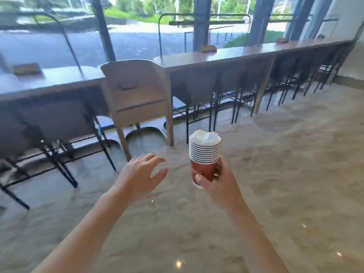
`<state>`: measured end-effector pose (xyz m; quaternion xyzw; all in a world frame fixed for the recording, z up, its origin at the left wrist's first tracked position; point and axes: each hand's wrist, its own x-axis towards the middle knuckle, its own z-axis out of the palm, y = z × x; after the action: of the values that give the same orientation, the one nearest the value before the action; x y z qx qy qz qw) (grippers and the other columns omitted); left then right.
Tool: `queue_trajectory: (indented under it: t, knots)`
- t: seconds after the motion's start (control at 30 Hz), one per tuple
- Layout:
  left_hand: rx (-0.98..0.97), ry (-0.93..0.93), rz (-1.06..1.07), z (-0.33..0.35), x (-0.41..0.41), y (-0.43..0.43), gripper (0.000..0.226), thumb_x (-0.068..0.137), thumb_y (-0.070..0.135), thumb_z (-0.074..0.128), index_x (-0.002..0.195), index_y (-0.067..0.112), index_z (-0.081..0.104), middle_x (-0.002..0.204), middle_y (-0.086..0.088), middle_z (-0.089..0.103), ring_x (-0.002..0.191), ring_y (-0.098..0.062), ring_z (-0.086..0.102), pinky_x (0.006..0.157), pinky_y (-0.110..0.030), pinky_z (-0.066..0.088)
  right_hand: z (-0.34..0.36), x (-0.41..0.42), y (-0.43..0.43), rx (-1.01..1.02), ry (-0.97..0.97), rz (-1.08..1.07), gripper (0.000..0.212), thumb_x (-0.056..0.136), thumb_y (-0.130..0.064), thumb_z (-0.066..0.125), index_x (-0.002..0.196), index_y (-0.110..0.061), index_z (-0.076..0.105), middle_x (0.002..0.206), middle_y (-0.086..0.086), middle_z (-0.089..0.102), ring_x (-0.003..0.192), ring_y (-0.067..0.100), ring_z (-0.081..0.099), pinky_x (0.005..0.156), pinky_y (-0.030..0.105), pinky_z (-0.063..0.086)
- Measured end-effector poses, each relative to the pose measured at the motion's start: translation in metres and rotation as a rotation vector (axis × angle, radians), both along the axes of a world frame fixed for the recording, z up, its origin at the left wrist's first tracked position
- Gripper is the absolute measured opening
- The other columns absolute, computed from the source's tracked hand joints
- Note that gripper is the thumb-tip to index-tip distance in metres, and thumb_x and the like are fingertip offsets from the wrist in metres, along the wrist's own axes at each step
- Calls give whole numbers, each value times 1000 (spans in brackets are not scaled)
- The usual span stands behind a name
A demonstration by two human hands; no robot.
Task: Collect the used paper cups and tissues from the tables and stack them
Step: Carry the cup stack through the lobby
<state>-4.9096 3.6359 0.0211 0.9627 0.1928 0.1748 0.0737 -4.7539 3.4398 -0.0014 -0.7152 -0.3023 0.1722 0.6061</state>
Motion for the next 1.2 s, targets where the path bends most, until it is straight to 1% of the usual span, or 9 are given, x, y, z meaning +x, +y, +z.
queue_trajectory:
  t: [0.17, 0.27, 0.4, 0.5, 0.67, 0.87, 0.97, 1.1, 1.2]
  knots:
    - [-25, -59, 338, 7, -100, 49, 53, 93, 61, 34, 115, 26, 67, 113, 10, 68, 101, -17, 66, 86, -36, 51, 3, -46, 102, -7, -8, 298, 57, 61, -39, 79, 114, -36, 57, 102, -19, 74, 91, 2, 72, 82, 27, 59]
    - [-25, -120, 483, 13, -152, 71, 53, 92, 60, 36, 114, 23, 68, 114, 9, 69, 100, -17, 66, 86, -36, 51, 5, -82, 154, -3, -33, 451, 58, 71, -24, 86, 119, -35, 56, 108, -16, 74, 95, 3, 72, 86, 33, 60]
    - [-21, -154, 633, 15, -214, 96, 51, 92, 59, 38, 116, 26, 67, 117, 11, 68, 103, -15, 66, 86, -35, 53, 1, -134, 211, 35, -52, 611, 58, 80, -12, 87, 121, -33, 53, 113, -13, 71, 95, 2, 71, 83, 25, 58]
    - [-28, -163, 692, 18, -255, 109, 50, 94, 58, 39, 117, 24, 67, 117, 9, 68, 103, -14, 66, 86, -36, 53, 0, -173, 246, 44, -31, 699, 57, 76, -18, 89, 119, -30, 53, 112, -10, 71, 94, 1, 71, 78, 22, 57]
    - [-39, -201, 865, 19, -320, 129, 48, 94, 56, 43, 117, 22, 67, 116, 8, 68, 106, -13, 64, 88, -36, 51, 2, -230, 306, 29, -26, 896, 50, 69, -25, 79, 113, -31, 56, 107, -24, 70, 96, 3, 70, 81, 25, 57]
    - [-79, -208, 1115, 4, -379, 146, 53, 90, 60, 41, 116, 23, 67, 115, 8, 68, 103, -14, 64, 86, -37, 51, -3, -295, 385, 12, -24, 1141, 53, 64, -43, 80, 111, -37, 56, 107, -21, 72, 101, 7, 71, 92, 39, 60]
    - [-72, -187, 1276, 4, -404, 156, 51, 92, 64, 40, 117, 27, 65, 114, 11, 66, 103, -12, 64, 87, -37, 51, -3, -328, 425, 2, -20, 1295, 49, 70, -36, 84, 111, -39, 57, 108, -20, 73, 101, 7, 72, 93, 43, 61]
    - [-48, -176, 1475, 9, -430, 141, 47, 94, 59, 43, 121, 27, 64, 120, 11, 65, 103, -10, 62, 86, -32, 50, -5, -383, 461, 3, -39, 1495, 48, 78, -21, 86, 110, -39, 56, 105, -22, 72, 99, 5, 71, 90, 37, 61]
    - [-72, -173, 1656, 5, -461, 100, 47, 95, 59, 42, 124, 27, 61, 119, 14, 61, 91, -7, 59, 78, -28, 47, -4, -444, 464, 2, -40, 1696, 47, 80, -17, 86, 111, -36, 56, 103, -25, 71, 98, 2, 70, 84, 24, 58]
